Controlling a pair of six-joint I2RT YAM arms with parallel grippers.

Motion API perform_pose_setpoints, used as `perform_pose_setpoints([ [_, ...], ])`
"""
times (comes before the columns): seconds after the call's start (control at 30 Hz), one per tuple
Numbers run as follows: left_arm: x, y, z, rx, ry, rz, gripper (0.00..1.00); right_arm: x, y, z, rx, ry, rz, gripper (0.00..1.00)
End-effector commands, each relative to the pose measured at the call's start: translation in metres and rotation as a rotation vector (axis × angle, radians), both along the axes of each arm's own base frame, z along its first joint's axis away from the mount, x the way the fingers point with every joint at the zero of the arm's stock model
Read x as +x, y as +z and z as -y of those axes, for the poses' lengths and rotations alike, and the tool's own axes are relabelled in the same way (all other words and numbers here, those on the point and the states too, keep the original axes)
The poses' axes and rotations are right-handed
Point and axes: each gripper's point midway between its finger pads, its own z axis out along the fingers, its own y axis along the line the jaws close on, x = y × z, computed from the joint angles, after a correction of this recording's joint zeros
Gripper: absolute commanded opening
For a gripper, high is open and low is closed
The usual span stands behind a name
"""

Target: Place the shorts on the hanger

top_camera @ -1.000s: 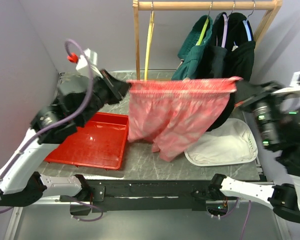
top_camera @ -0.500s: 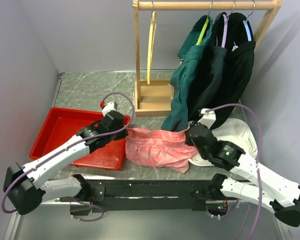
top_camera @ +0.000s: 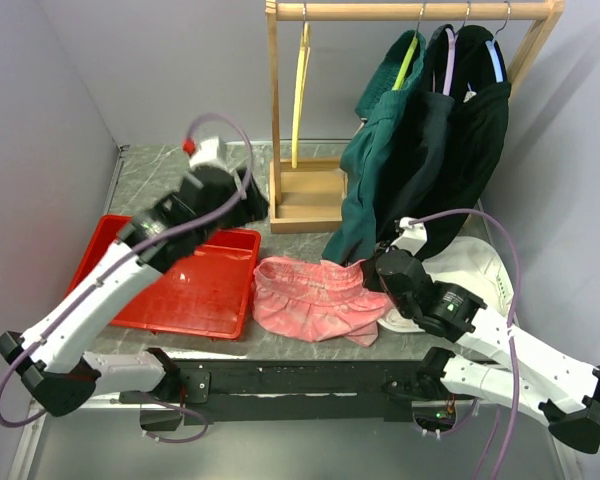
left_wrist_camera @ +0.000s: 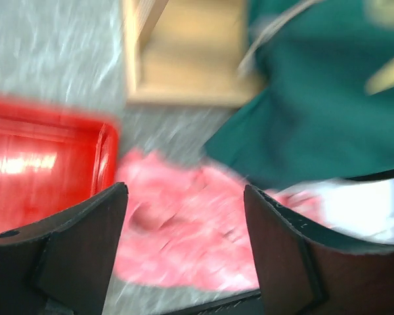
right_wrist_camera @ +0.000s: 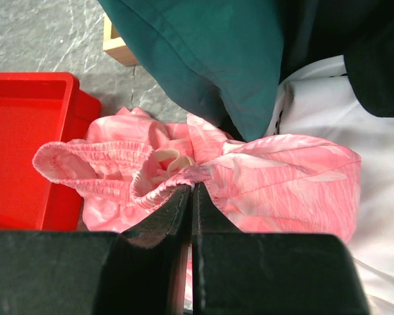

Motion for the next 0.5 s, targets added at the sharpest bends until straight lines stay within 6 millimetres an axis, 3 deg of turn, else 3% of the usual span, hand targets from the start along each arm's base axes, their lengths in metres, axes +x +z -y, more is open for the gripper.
perform_pose_setpoints([
  [0.0,0.010,0.081,-0.006,0.057,-0.023,0.145,0.77,0.006,0.004,-0.006,0.048,-0.014,0.021,0.06],
  [0.07,0.020,0.094,0.009,0.081,-0.073,0.159,0.77,0.005,0.004,-0.005,0.049,-0.016,0.020,0.06],
  [0.1,0.022,0.127,0.012,0.042,-0.080,0.220,0.77,0.005,0.004,-0.005,0.049,-0.015,0.021,0.06],
  [0.13,0.026,0.137,0.015,0.053,-0.089,0.243,0.76,0.005,0.004,-0.004,0.052,-0.015,0.022,0.06],
  [0.17,0.039,0.132,0.026,0.077,-0.100,0.232,0.76,0.004,0.003,-0.004,0.054,-0.014,0.020,0.06],
  [0.2,0.041,0.155,0.028,0.052,-0.101,0.281,0.75,0.004,0.003,-0.004,0.052,-0.013,0.019,0.06],
  [0.27,0.060,0.153,0.040,0.105,-0.100,0.297,0.75,0.003,0.002,-0.005,0.051,-0.006,0.014,0.06],
  [0.3,0.067,0.158,0.041,0.115,-0.083,0.317,0.74,0.003,0.002,-0.005,0.051,-0.002,0.011,0.05],
  [0.33,0.070,0.175,0.041,0.113,-0.073,0.368,0.75,0.002,0.002,-0.006,0.051,0.002,0.007,0.05],
  [0.37,0.083,0.171,0.043,0.139,-0.041,0.374,0.74,0.001,0.003,-0.007,0.053,0.008,0.007,0.05],
  [0.4,0.089,0.185,0.046,0.117,-0.025,0.423,0.74,0.001,0.003,-0.007,0.055,0.010,0.007,0.05],
  [0.47,0.099,0.190,0.049,0.141,-0.023,0.468,0.74,0.001,0.003,-0.007,0.055,0.012,0.006,0.04],
])
